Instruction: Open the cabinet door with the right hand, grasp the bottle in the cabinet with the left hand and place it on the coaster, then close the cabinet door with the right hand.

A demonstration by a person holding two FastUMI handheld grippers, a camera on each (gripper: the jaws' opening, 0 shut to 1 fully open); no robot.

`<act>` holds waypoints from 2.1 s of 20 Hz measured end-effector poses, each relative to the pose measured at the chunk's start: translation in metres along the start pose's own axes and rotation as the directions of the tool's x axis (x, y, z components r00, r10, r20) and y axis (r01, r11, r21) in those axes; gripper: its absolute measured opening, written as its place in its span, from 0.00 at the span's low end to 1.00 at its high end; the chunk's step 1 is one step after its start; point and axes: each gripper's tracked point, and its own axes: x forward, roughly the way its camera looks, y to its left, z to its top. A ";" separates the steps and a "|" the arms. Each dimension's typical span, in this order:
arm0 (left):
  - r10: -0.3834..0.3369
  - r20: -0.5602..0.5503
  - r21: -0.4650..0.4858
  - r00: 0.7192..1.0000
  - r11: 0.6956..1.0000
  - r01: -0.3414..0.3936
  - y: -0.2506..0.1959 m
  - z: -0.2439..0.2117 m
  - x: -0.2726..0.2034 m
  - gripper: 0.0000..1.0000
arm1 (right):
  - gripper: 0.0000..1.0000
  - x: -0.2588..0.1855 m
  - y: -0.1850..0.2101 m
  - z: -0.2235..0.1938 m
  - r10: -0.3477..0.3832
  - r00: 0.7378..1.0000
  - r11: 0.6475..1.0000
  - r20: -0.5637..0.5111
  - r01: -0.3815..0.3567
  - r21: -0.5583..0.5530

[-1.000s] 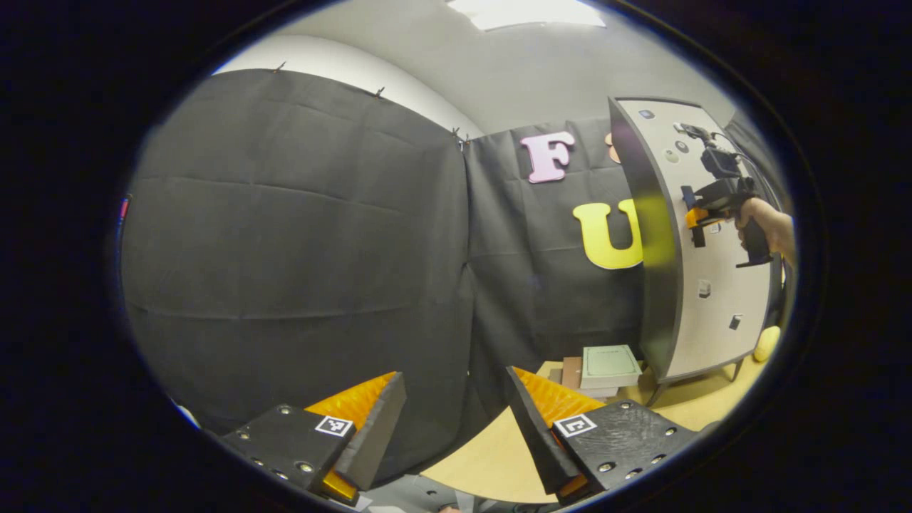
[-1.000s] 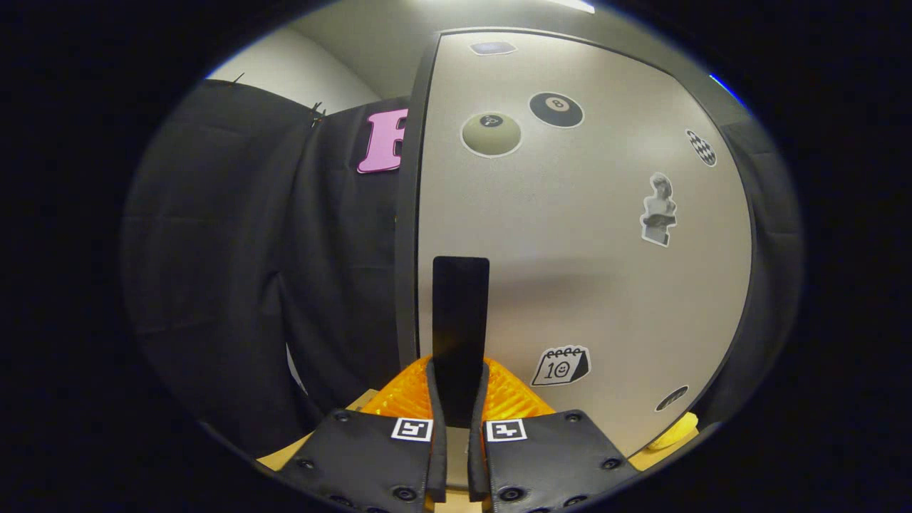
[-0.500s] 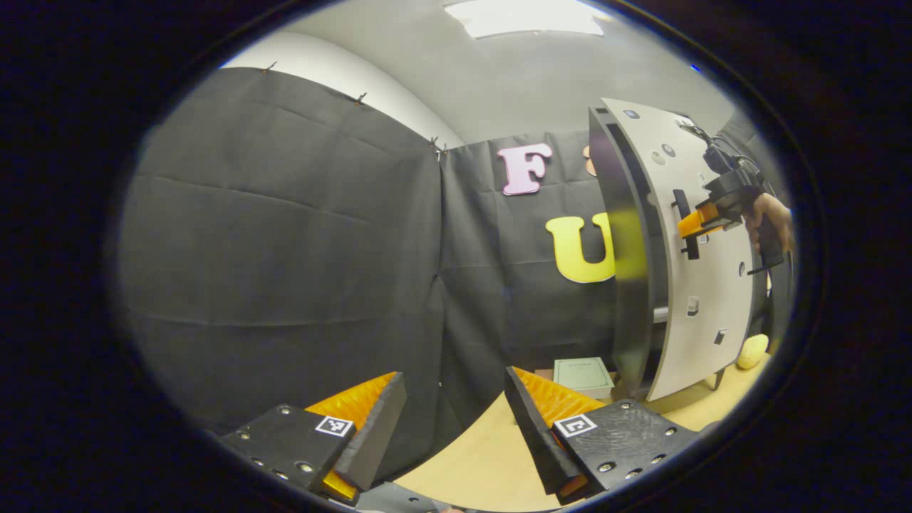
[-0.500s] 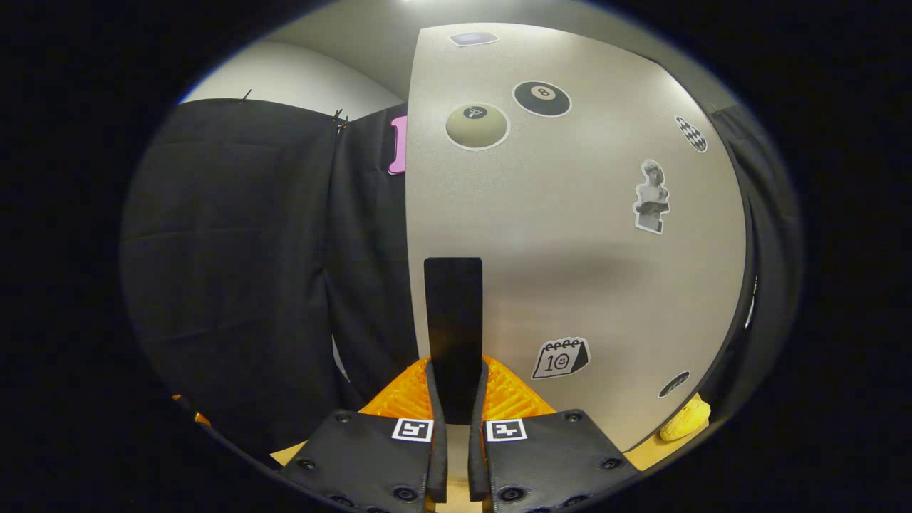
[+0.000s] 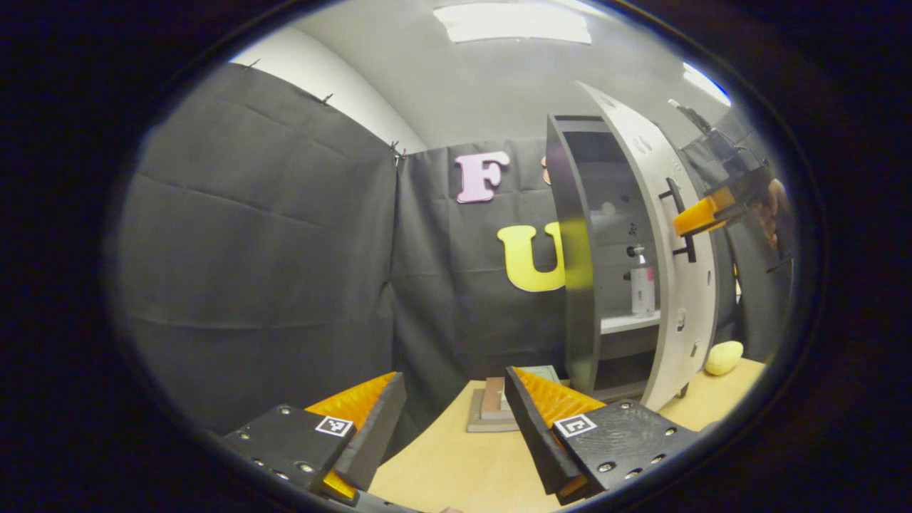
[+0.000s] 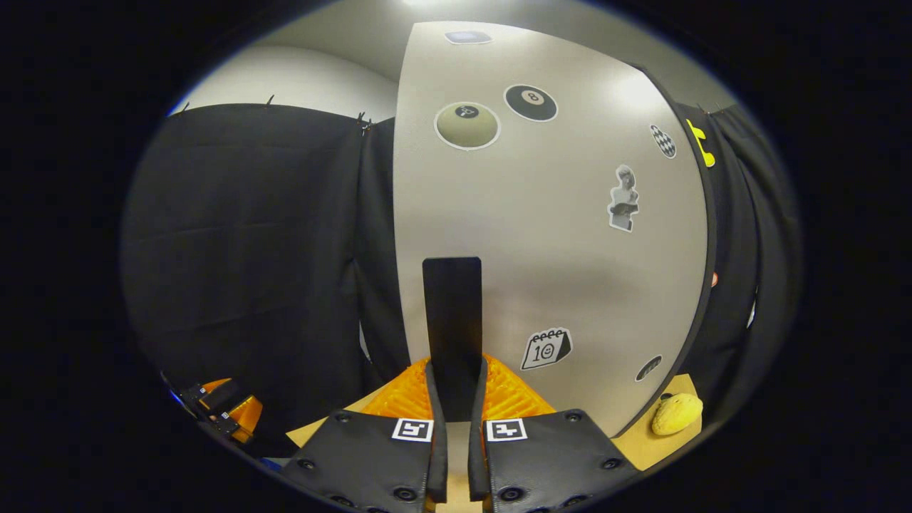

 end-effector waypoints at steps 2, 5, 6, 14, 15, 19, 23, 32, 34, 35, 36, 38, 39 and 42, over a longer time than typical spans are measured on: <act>-0.024 -0.005 -0.016 1.000 1.000 0.024 -0.022 0.001 -0.001 0.84 | 0.10 0.000 -0.002 0.000 0.028 1.000 0.999 -0.004 -0.028 0.017; -0.057 -0.004 -0.012 0.998 0.998 0.057 -0.057 0.007 -0.007 0.84 | 0.13 -0.001 -0.005 -0.001 0.061 0.998 0.998 -0.004 -0.061 0.031; -0.064 -0.001 -0.006 0.998 0.998 0.064 -0.068 0.011 -0.009 0.84 | 0.13 -0.002 -0.006 0.000 0.068 0.998 0.997 0.000 -0.068 0.036; -0.136 0.003 0.003 0.991 0.991 0.136 -0.165 0.027 -0.023 0.84 | 0.13 -0.002 -0.016 0.001 0.106 0.994 0.993 -0.001 -0.105 0.057; -0.145 0.007 0.004 0.989 0.989 0.145 -0.175 0.029 -0.024 0.84 | 0.13 -0.003 -0.017 0.001 0.105 0.994 0.993 0.000 -0.105 0.058; -0.188 0.014 0.003 0.982 0.982 0.188 -0.223 0.037 -0.029 0.84 | 0.13 -0.008 -0.023 0.001 0.091 0.996 0.994 0.009 -0.091 0.062; -0.249 0.009 0.002 0.969 0.969 0.249 -0.272 0.038 -0.031 0.87 | 0.12 -0.033 -0.040 0.000 0.035 0.999 0.997 0.035 -0.038 0.063; -0.339 0.019 0.024 0.940 0.941 0.339 -0.358 0.048 -0.050 0.84 | 0.11 -0.061 -0.099 -0.001 -0.082 0.993 0.991 0.082 0.072 0.114; -0.342 0.012 0.023 0.939 0.939 0.342 -0.366 0.046 -0.050 0.84 | 0.11 -0.053 -0.106 0.002 -0.060 0.994 0.991 0.091 0.048 0.129; -0.342 0.011 0.027 0.940 0.940 0.341 -0.368 0.047 -0.052 0.87 | 0.11 -0.055 -0.101 0.001 -0.045 0.994 0.992 0.101 0.033 0.119; -0.338 0.015 0.033 0.941 0.941 0.337 -0.370 0.049 -0.052 0.84 | 0.07 -0.055 -0.101 0.002 -0.039 0.993 0.994 0.110 0.028 0.102; -0.328 0.020 0.040 0.944 0.944 0.327 -0.372 0.053 -0.053 0.86 | 0.07 -0.057 -0.106 0.001 -0.046 0.992 0.997 0.118 0.038 0.065; -0.322 0.020 0.043 0.946 0.946 0.321 -0.374 0.055 -0.052 0.88 | 0.11 -0.058 -0.103 0.002 -0.037 0.991 0.998 0.125 0.029 0.063; -0.305 0.020 0.043 0.952 0.952 0.304 -0.379 0.058 -0.051 0.89 | 0.07 -0.070 -0.106 0.018 -0.013 0.980 0.997 0.198 -0.002 0.076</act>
